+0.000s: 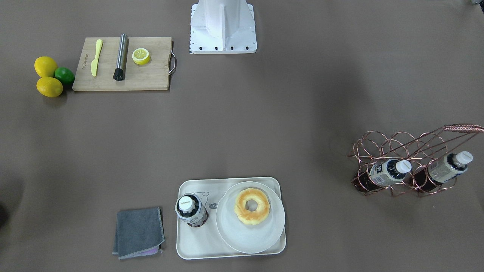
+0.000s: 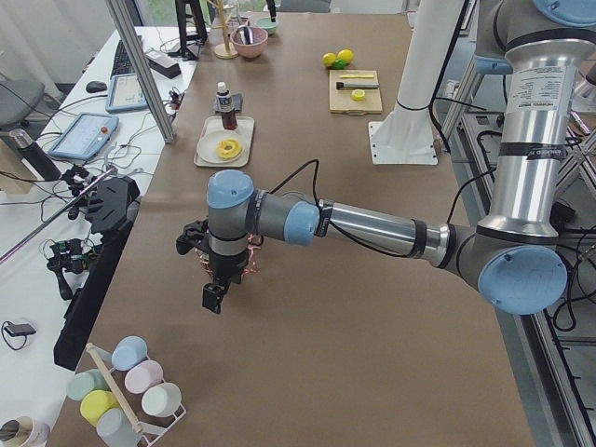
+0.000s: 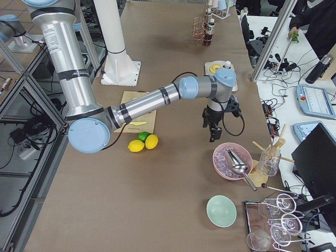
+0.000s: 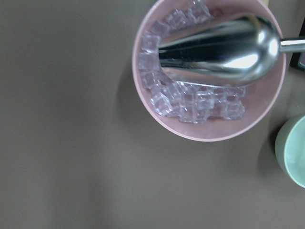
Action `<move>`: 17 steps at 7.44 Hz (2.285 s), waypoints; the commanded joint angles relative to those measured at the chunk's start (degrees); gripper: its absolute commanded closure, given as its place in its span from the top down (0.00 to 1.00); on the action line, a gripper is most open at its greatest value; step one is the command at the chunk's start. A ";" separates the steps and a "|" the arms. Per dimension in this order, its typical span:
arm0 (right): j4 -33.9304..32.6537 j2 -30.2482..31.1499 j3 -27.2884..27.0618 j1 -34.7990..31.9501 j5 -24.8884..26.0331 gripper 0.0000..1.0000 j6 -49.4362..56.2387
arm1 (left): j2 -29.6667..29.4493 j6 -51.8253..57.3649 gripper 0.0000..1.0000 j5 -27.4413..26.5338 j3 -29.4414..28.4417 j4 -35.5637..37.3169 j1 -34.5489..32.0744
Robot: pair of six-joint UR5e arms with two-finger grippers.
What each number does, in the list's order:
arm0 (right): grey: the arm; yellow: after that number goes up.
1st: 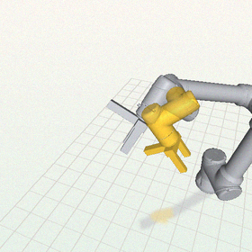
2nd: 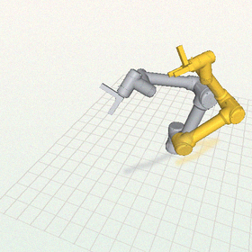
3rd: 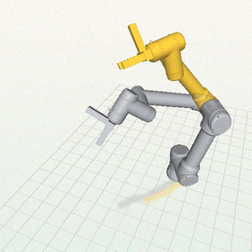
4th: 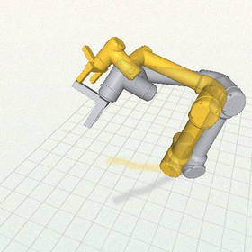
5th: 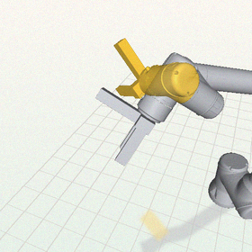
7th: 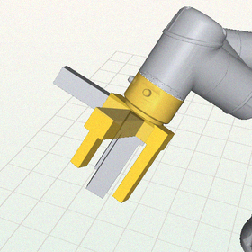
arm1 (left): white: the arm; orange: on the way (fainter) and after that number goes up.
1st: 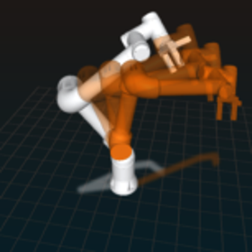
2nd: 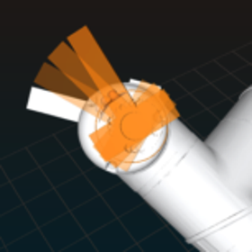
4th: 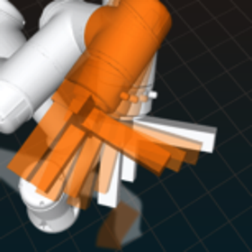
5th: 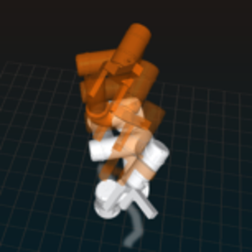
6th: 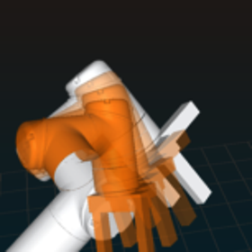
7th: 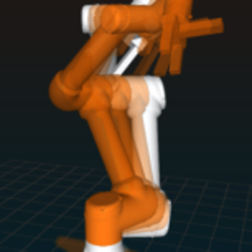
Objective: Place tea on tray
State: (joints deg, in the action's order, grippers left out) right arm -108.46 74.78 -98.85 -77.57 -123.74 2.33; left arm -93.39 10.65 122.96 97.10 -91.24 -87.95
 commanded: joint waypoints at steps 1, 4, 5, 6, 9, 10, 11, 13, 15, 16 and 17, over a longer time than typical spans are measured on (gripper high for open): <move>2.02 4.39 7.60 -7.23 -5.88 1.00 9.71 | 4.34 -0.02 0.98 10.19 -1.74 -0.43 -1.16; 11.33 9.66 12.10 -10.76 -10.26 1.00 12.34 | 5.85 0.07 0.98 10.20 -2.00 -0.52 -2.05; 11.52 9.94 11.32 -10.94 -10.72 1.00 12.09 | 6.11 -0.02 0.98 10.20 -2.00 -0.52 -2.05; 11.52 9.86 12.45 -10.94 -10.73 1.00 12.61 | 6.20 0.07 0.98 10.20 -2.00 -0.52 -2.14; 11.78 10.04 12.90 -12.08 -11.17 1.00 13.94 | 6.20 0.07 0.98 10.20 -2.00 -0.52 -2.14; 11.61 9.86 12.90 -12.34 -11.26 1.00 13.93 | 6.20 0.07 0.98 10.20 -2.00 -0.52 -2.14; 11.35 9.86 12.72 -13.22 -11.52 1.00 13.93 | 6.20 -0.02 0.98 10.11 -2.00 -0.52 -2.14; 11.34 9.86 12.46 -13.31 -11.78 1.00 13.93 | 6.20 -0.02 0.98 10.20 -2.00 -0.52 -2.14; 11.61 9.77 12.46 -13.31 -11.52 1.00 13.93 | 6.03 -0.02 0.98 10.20 -2.26 -0.52 -2.05; 11.70 9.77 12.46 -13.31 -11.52 1.00 13.93 | 5.77 -0.02 0.98 10.20 -2.35 -0.52 -2.05; 11.70 9.68 12.55 -13.23 -11.52 1.00 13.93 | 5.50 -0.02 0.98 10.11 -2.44 -0.52 -2.05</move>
State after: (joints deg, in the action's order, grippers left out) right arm -96.84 84.57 -86.40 -90.87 -135.28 16.26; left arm -87.48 10.64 133.13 94.83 -91.76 -90.01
